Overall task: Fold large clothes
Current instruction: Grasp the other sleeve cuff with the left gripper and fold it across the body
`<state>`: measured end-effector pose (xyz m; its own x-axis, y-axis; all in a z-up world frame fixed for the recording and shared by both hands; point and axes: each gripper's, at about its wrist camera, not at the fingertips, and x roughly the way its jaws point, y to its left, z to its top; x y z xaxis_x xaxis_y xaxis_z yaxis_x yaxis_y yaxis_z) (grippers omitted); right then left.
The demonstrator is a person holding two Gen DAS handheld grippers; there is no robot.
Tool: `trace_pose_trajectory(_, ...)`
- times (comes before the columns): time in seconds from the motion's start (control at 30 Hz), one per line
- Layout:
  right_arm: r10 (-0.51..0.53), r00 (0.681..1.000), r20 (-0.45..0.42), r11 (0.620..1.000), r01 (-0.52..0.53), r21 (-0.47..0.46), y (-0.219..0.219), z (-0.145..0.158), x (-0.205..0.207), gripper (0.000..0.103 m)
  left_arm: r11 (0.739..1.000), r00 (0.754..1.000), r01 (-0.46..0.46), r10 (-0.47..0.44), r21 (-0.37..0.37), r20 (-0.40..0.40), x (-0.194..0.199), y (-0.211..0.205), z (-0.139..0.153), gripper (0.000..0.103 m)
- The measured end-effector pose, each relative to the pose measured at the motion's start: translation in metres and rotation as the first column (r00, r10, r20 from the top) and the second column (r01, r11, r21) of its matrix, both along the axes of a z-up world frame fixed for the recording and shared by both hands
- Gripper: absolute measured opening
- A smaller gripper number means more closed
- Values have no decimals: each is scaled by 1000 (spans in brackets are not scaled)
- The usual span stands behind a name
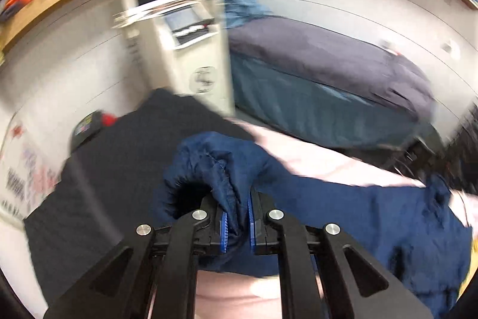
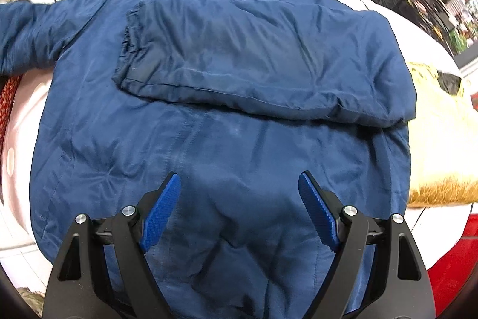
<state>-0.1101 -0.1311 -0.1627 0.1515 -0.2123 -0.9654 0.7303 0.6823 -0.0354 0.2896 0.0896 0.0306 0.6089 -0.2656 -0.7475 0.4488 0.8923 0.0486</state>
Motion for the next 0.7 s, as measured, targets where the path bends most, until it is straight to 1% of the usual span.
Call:
trace_pose_trajectory(0.07, -18, 1000, 4, 1000, 18, 7, -4, -1, -4, 81, 997, 997, 79, -79, -26, -11, -18, -30, 4, 9)
trace_pose_trajectory(0.1, -31, 1000, 6, 999, 31, 12, -7, -2, -7, 81, 991, 991, 129, -130, -47, -17, -32, -52, 8, 9)
trace_pose_trajectory(0.17, -50, 999, 15, 999, 50, 21, -11, -2, -13, 81, 967, 972, 231, -235, -102, -28, -63, -95, 16, 9)
trace_pose_trajectory(0.23, -69, 997, 24, 998, 68, 17, -17, 0, -20, 81, 939, 946, 307, -318, -155, -55, -92, -136, 14, 9)
trace_pose_trajectory(0.27, -75, 997, 25, 997, 75, 16, -19, 0, -22, 81, 920, 927, 348, -366, -180, -80, -111, -158, 11, 9)
trace_pose_trajectory(0.33, -104, 994, 32, 995, 103, 17, -25, 2, -30, 81, 886, 887, 419, -446, -199, -119, -151, -194, -1, 9)
trace_pose_trajectory(0.37, -114, 993, 33, 993, 114, 18, -28, 2, -34, 81, 865, 860, 458, -489, -204, -146, -176, -217, -12, 9)
trace_pose_trajectory(0.4, -127, 991, 34, 992, 127, 17, -31, 2, -39, 81, 852, 840, 480, -515, -207, -170, -193, -230, -21, 9)
trace_pose_trajectory(0.43, -145, 989, 32, 989, 145, 18, -35, 2, -45, 81, 837, 814, 508, -544, -204, -204, -213, -248, -34, 9)
trace_pose_trajectory(0.47, -164, 986, 31, 986, 164, 20, -39, 1, -52, 81, 827, 796, 527, -561, -197, -228, -226, -261, -45, 9)
trace_pose_trajectory(0.5, -180, 983, 29, 984, 180, 22, -42, 1, -58, 81, 812, 766, 552, -583, -188, -271, -248, -280, -63, 9)
trace_pose_trajectory(0.57, -221, 975, 21, 975, 220, 29, -49, -2, -73, 81, 796, 726, 585, -599, -155, -337, -276, -306, -90, 9)
trace_pose_trajectory(0.63, -253, 967, 11, 967, 252, 38, -54, -6, -86, 81, 789, 702, 598, -601, -142, -382, -293, -324, -112, 9)
trace_pose_trajectory(0.67, -268, 963, 7, 962, 268, 45, -56, -9, -92, 81, 785, 688, 604, -601, -137, -407, -300, -333, -122, 11)
trace_pose_trajectory(0.7, -290, 957, 3, 956, 289, 58, -58, -12, -98, 81, 785, 681, 607, -595, -126, -426, -300, -338, -130, 18)
